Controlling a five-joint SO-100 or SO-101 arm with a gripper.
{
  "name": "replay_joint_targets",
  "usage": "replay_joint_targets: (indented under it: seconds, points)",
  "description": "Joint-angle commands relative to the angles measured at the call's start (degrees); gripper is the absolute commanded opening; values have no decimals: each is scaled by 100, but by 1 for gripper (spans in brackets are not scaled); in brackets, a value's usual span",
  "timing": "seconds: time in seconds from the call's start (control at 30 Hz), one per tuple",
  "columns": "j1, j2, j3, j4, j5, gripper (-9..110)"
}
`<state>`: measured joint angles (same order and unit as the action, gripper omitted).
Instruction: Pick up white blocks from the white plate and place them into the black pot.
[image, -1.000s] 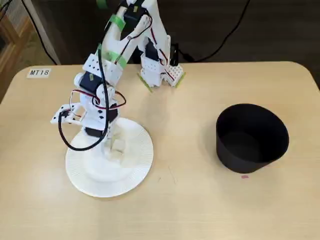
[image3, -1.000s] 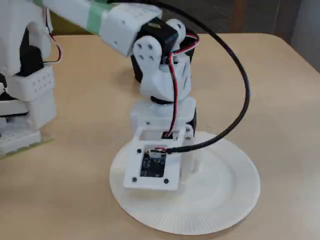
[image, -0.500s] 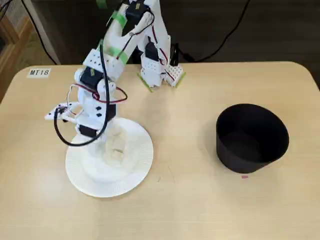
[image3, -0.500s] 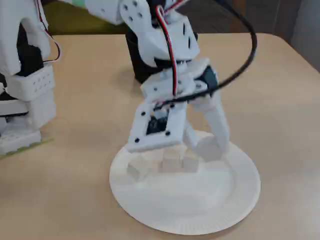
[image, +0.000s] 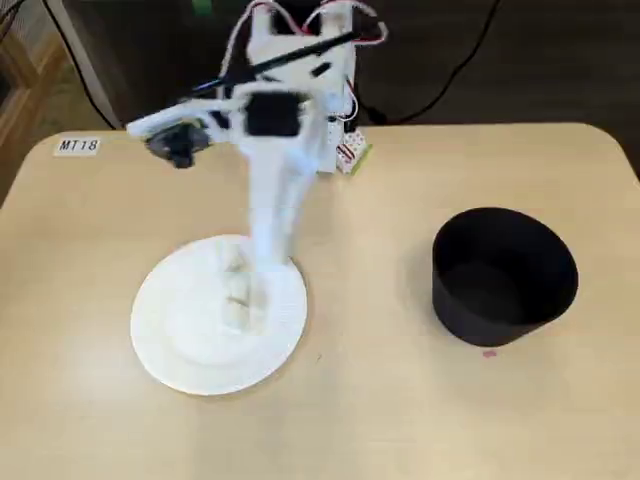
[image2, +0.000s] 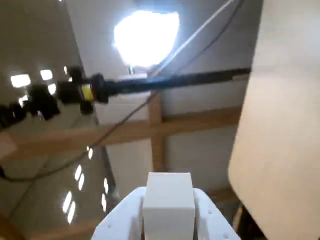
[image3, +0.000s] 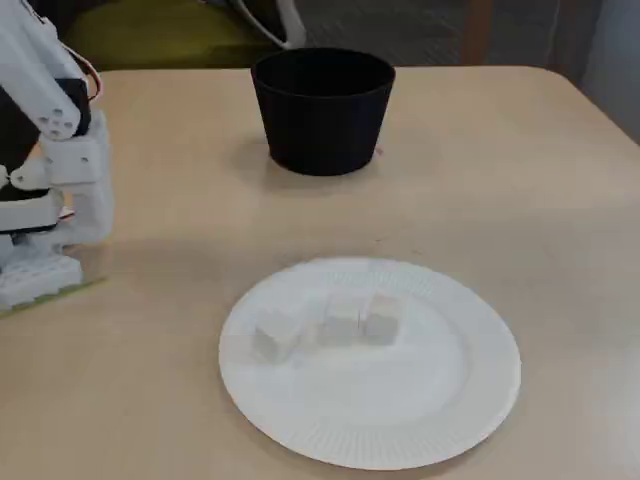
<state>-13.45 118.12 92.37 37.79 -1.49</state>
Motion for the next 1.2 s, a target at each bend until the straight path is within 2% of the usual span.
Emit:
replay_joint_targets:
  seconds: [0.0, 0.13, 0.3, 0.57, 0.8, 0.93, 1.03, 1.13, 1.17]
  points:
    - [-1230, 79, -149, 0, -413, -2]
    - [-2021, -114, 554, 141, -571, -2]
    - [-2531, -237, 1556, 97, -545, -2]
    - [-2733, -229, 2575, -35, -404, -2]
    - [-2689, -246, 2777, -413, -290, -2]
    - [-2593, -246, 2777, -422, -519, 31]
    - [-2479, -246, 2777, -413, -563, 39]
    - [-2294, -220, 2725, -378, -571, 33]
    - [-2215, -193, 2698, -387, -554, 23]
